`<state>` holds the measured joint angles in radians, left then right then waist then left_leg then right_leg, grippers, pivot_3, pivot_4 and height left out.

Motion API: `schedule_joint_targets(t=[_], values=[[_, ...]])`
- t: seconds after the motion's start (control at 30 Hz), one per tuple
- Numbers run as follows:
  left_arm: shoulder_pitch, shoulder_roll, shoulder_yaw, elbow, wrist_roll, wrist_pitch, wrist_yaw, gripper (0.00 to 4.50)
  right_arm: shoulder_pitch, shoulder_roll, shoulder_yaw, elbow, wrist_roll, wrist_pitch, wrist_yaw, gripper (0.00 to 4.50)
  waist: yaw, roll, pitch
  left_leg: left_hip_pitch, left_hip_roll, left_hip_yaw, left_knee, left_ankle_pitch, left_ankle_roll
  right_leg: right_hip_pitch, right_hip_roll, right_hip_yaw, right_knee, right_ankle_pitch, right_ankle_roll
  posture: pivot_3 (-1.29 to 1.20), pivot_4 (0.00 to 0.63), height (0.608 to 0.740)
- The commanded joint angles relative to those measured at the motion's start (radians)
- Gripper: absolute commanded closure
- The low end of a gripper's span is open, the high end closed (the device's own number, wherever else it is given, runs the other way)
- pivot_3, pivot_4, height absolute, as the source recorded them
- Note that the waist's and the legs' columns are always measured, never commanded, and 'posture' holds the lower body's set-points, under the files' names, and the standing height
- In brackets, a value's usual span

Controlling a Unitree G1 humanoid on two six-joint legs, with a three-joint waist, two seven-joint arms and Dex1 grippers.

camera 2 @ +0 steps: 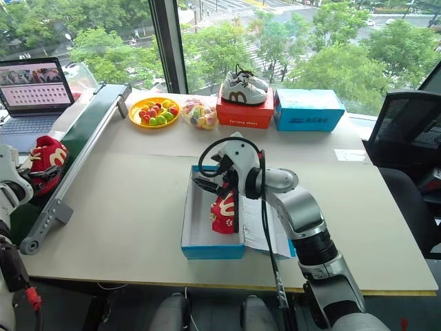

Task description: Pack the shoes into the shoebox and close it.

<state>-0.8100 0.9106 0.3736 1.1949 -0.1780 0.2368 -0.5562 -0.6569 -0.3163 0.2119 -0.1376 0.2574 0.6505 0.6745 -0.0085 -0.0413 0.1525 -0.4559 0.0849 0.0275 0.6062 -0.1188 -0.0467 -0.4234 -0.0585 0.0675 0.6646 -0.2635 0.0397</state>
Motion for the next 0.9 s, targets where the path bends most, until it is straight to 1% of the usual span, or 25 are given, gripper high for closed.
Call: schedule_joint_targets(t=[0.03, 0.1, 0.17, 0.23, 0.3, 0.33, 0.43, 0.5, 0.57, 0.67, 0.7, 0.8, 0.9], values=[[0.018, -0.021, 0.002, -0.007, -0.016, 0.036, -0.010, 2.54, -0.015, -0.009, -0.010, -0.041, 0.000, 0.002, -0.004, 0.00, 0.003, 0.000, 0.000, 0.000, 0.000, 0.000, 0.000, 0.000, 0.000, 0.000, 0.000, 0.000, 0.000, 0.000, 0.000, 0.00, 0.150, 0.740], [0.009, -0.025, 0.012, -0.028, -0.030, 0.027, -0.009, 3.17, -0.016, -0.012, -0.007, -0.040, -0.003, 0.001, -0.006, 0.00, 0.005, 0.000, 0.000, 0.000, 0.000, 0.000, 0.000, 0.000, 0.000, 0.000, 0.000, 0.000, 0.000, 0.000, 0.000, 0.00, 0.150, 0.740], [-0.010, -0.032, 0.026, -0.066, -0.052, 0.010, -0.010, 3.63, -0.018, -0.015, -0.006, -0.036, -0.005, -0.002, -0.007, 0.00, 0.009, 0.000, 0.000, 0.000, 0.000, 0.000, 0.000, 0.000, -0.001, 0.001, 0.000, 0.000, 0.000, 0.000, 0.000, 0.00, 0.150, 0.740], [-0.034, -0.050, 0.032, -0.153, -0.073, -0.001, -0.027, 4.09, -0.020, -0.016, -0.008, -0.032, -0.005, -0.004, -0.007, 0.00, 0.017, 0.000, 0.000, 0.000, 0.000, 0.000, 0.000, 0.000, -0.001, 0.000, 0.000, -0.001, 0.000, 0.000, 0.000, 0.00, 0.150, 0.740], [-0.048, -0.077, 0.047, -0.258, -0.116, 0.037, -0.044, 4.25, -0.024, -0.010, -0.018, -0.027, 0.003, -0.002, -0.010, 0.00, 0.023, -0.002, 0.000, -0.002, 0.000, 0.000, 0.001, 0.001, -0.001, 0.000, 0.000, -0.002, 0.000, 0.000, 0.000, 0.00, 0.150, 0.740], [-0.048, -0.088, 0.052, -0.303, -0.136, 0.062, -0.046, 4.25, -0.025, -0.005, -0.024, -0.025, 0.008, 0.000, -0.011, 0.00, 0.024, -0.005, 0.000, -0.003, 0.000, 0.000, 0.001, 0.001, -0.001, 0.000, 0.000, -0.002, -0.001, 0.000, 0.000, 0.00, 0.150, 0.740], [-0.007, -0.185, 0.026, -0.605, -0.267, 0.240, -0.117, 4.25, -0.044, 0.074, -0.145, 0.001, 0.137, 0.075, -0.043, 0.00, 0.020, -0.010, 0.002, -0.006, 0.000, -0.001, 0.002, 0.002, -0.001, -0.001, 0.000, -0.002, -0.002, 0.000, 0.000, 0.00, 0.150, 0.740], [0.058, -0.274, -0.055, -0.842, -0.335, 0.346, -0.151, 4.25, -0.057, 0.139, -0.236, 0.036, 0.223, 0.143, -0.090, 0.00, 0.020, -0.010, 0.002, -0.006, 0.000, -0.001, 0.001, 0.002, -0.001, -0.001, -0.001, -0.002, -0.002, 0.001, 0.001, 0.00, 0.150, 0.740], [0.101, -0.327, -0.098, -0.990, -0.376, 0.417, -0.151, 4.25, -0.077, 0.190, -0.319, 0.058, 0.305, 0.207, -0.140, 0.00, 0.016, -0.010, 0.002, -0.006, 0.000, -0.001, 0.001, 0.002, -0.001, 0.000, -0.001, -0.001, -0.002, 0.001, 0.001, 0.00, 0.150, 0.740], [0.125, -0.394, -0.129, -1.128, -0.436, 0.498, -0.121, 4.25, -0.111, 0.243, -0.440, 0.091, 0.430, 0.320, -0.223, 0.00, 0.002, -0.010, 0.002, -0.005, 0.000, -0.001, 0.001, 0.002, 0.000, 0.000, 0.000, -0.001, -0.001, 0.001, 0.001, 0.00, 0.150, 0.740], [0.125, -0.429, -0.153, -1.161, -0.451, 0.511, -0.121, 4.25, -0.115, 0.251, -0.470, 0.100, 0.469, 0.366, -0.243, 0.00, -0.006, -0.010, 0.002, -0.004, 0.001, -0.001, 0.001, 0.002, 0.000, 0.000, 0.000, -0.001, 0.000, 0.001, 0.000, 0.00, 0.150, 0.740], [0.116, -0.510, -0.212, -1.198, -0.457, 0.526, -0.107, 4.25, -0.120, 0.270, -0.547, 0.116, 0.559, 0.448, -0.313, 0.00, -0.010, -0.010, 0.002, -0.004, 0.001, -0.002, 0.001, 0.002, 0.000, 0.000, 0.000, -0.001, 0.000, 0.001, 0.000, 0.00, 0.150, 0.740], [0.114, -0.538, -0.236, -1.223, -0.462, 0.538, -0.103, 4.25, -0.124, 0.271, -0.589, 0.112, 0.615, 0.484, -0.355, 0.00, -0.017, -0.008, 0.003, -0.003, 0.000, -0.002, 0.001, 0.002, 0.000, 0.000, 0.000, 0.000, -0.001, 0.001, 0.000, 0.00, 0.150, 0.740]])
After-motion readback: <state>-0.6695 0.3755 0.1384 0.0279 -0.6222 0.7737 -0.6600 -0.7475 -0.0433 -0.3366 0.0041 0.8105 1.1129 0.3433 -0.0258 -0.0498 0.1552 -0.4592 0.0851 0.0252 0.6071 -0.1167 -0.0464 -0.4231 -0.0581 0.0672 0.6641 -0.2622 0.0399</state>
